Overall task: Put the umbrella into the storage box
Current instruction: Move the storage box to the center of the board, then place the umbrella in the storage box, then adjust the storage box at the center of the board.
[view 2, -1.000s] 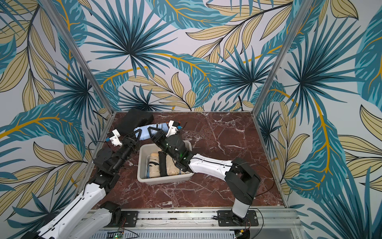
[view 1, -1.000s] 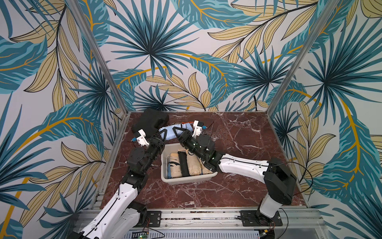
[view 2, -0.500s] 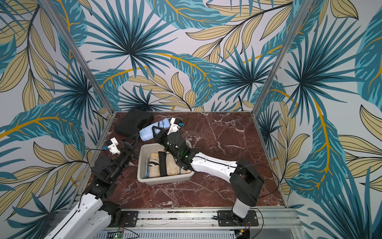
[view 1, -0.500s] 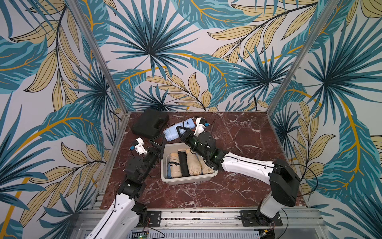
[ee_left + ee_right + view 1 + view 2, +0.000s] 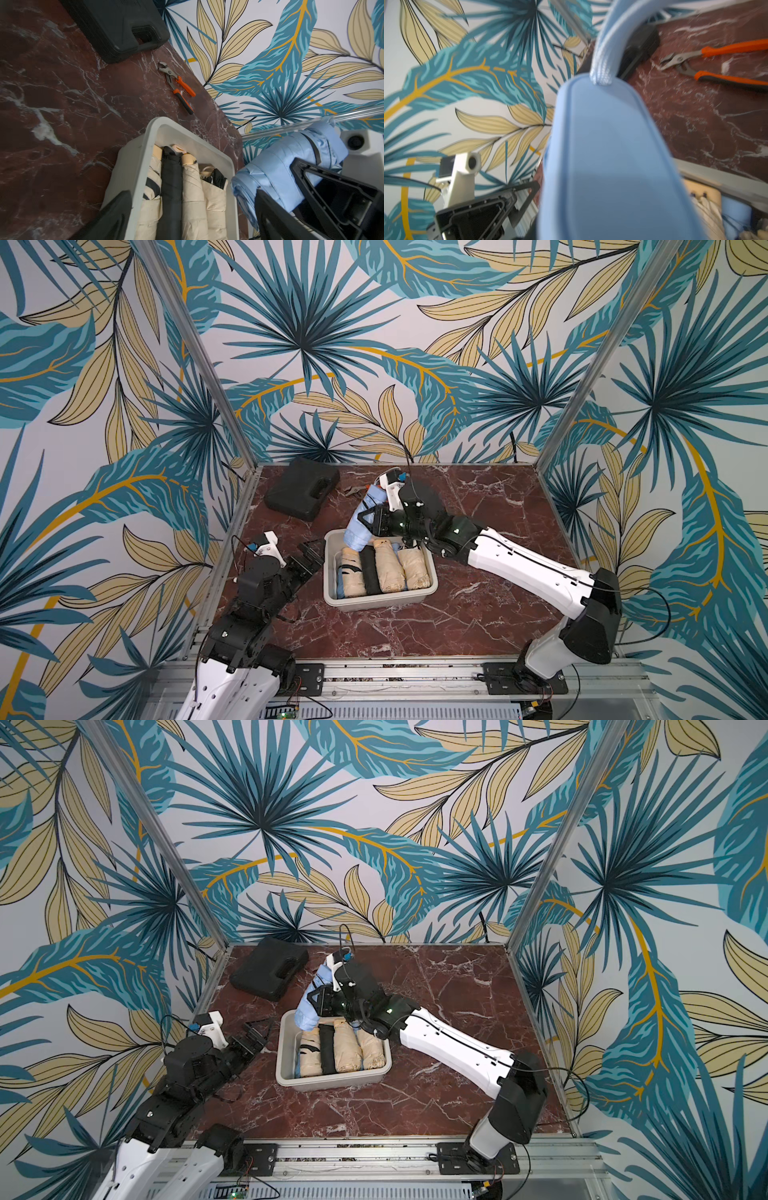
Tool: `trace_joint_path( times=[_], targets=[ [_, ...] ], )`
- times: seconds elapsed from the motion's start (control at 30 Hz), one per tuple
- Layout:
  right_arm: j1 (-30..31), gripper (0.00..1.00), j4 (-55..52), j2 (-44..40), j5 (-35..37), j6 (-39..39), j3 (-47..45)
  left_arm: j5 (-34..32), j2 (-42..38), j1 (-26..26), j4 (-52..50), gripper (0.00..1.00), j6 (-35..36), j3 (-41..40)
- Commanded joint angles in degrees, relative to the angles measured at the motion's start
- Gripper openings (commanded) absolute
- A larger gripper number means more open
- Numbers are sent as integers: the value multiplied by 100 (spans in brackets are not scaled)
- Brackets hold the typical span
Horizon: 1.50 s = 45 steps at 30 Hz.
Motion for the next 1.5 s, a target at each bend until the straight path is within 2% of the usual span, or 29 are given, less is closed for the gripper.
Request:
trace_joint_path(
  times=[0.0, 0.33, 0.6, 0.73, 0.8, 0.87, 1.03, 1.3, 1.47],
  targets=[
    [30, 6, -1203, 335, -1205, -497, 405, 55, 53, -5, -995, 92, 654, 86],
    [78, 6, -1751, 1323, -1935, -781, 1023, 618, 144, -3, -808, 74, 700, -334],
    [207, 7, -1891, 2051, -2555, -763, 1441, 715, 413, -1, -657, 61, 734, -469],
    [267, 15, -1887, 2291, -2635, -683, 1507, 778, 414, -5, -504, 53, 681, -573],
    [289, 33, -1910, 2370, -2578, -670, 1526, 785, 434, -5, -440, 47, 671, -626],
    [308, 49, -1971, 2361, -2356, -742, 1569, 796, 481, -6, -370, 44, 663, -665],
    [293, 70, -2100, 1994, -1474, -1000, 1543, 906, 682, 0, -151, 35, 833, -666],
    [96, 71, -2174, 901, 235, -1248, 1079, 1445, 1347, -2, 370, 16, 1368, -521],
    [-166, 71, -2104, 76, 992, -1369, 501, 1725, 1884, -45, 680, 14, 1517, -299]
  ],
)
